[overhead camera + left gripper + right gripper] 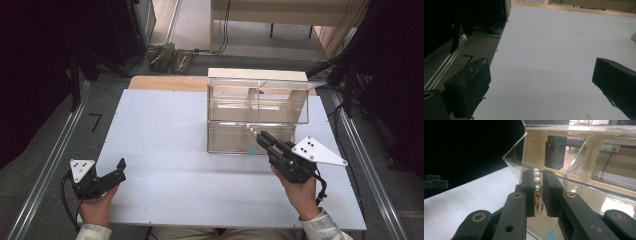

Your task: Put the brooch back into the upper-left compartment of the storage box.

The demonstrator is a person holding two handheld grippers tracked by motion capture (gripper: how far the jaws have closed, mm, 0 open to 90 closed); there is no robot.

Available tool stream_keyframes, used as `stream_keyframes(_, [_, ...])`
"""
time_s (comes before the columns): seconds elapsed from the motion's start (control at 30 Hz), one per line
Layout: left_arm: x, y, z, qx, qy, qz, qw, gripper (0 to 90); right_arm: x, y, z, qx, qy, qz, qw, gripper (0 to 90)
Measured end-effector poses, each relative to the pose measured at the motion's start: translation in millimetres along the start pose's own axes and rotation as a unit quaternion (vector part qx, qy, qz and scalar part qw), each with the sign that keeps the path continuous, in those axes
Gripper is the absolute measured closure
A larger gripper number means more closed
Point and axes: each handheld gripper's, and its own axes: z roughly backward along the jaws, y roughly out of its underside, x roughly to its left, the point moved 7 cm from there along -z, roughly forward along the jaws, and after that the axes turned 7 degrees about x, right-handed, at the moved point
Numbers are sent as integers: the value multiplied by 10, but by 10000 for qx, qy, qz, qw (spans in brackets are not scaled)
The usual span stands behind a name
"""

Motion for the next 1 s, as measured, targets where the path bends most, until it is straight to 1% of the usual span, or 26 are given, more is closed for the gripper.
stream_keyframes(0.3, [9, -2, 4, -15, -5, 14, 10000, 13, 19, -55, -116, 25, -59, 34, 10000, 787])
stream_keyframes(0.5, [11, -1, 10, 4, 2, 11, 10000, 13, 21, -90, -156, 4, -51, 40, 10000, 787])
stream_keyframes(0.67, [10, -2, 6, -10, -5, 17, 10000, 13, 24, -171, -207, -51, -66, 38, 10000, 786])
stream_keyframes(0.73, [11, -1, 8, 6, 0, 12, 10000, 13, 24, -181, -220, -50, -60, 28, 10000, 786])
stream_keyframes(0.8, [13, -2, 8, -10, -9, 24, 10000, 13, 14, -200, -252, -57, -50, 72, 9999, 786])
stream_keyframes(0.87, [17, -2, 7, 0, -16, 24, 10000, 13, 8, -213, -278, -32, -28, 29, 10000, 786])
stream_keyframes(1.0, [14, -3, 6, -11, -10, 21, 10000, 13, -25, -237, -345, 35, 23, 25, 10000, 786])
